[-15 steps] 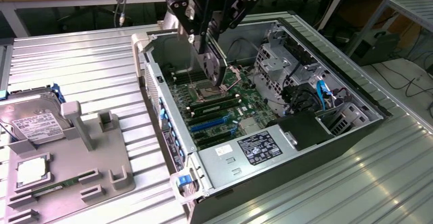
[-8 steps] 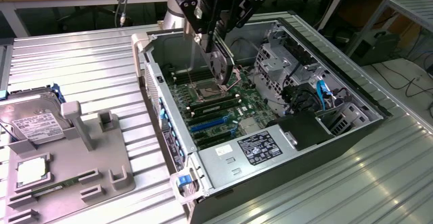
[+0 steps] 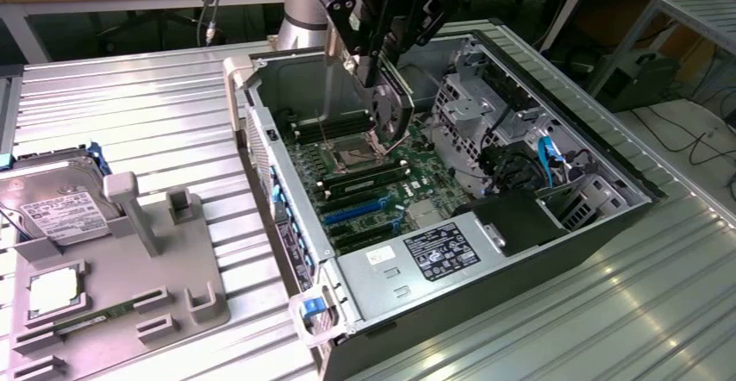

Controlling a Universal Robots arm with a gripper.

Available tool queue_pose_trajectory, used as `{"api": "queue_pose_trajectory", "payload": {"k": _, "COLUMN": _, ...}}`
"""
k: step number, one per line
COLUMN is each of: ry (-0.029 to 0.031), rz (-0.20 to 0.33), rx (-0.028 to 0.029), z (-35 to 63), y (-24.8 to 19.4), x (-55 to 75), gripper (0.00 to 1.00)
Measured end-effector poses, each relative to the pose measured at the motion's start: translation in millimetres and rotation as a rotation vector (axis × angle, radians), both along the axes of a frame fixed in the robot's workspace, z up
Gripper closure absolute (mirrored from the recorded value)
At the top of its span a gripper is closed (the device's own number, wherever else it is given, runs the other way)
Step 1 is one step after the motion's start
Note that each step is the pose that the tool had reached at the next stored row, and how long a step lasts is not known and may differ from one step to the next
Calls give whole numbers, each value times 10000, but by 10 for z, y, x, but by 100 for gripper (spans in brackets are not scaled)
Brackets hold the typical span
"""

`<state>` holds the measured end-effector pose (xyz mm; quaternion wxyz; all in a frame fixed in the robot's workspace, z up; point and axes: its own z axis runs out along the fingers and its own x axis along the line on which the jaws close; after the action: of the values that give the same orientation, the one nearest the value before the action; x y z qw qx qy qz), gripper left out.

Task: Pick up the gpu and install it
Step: 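Pick up the gpu and move the gpu toward the slot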

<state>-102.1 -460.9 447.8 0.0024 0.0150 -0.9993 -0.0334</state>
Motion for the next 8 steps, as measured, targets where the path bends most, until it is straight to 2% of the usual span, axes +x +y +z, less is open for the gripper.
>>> {"api": "queue_pose_trajectory", "payload": {"k": 8, "ry": -1, "rz": 0, "rx": 0, "z": 0, "y": 0, "x": 156, "gripper": 73}}
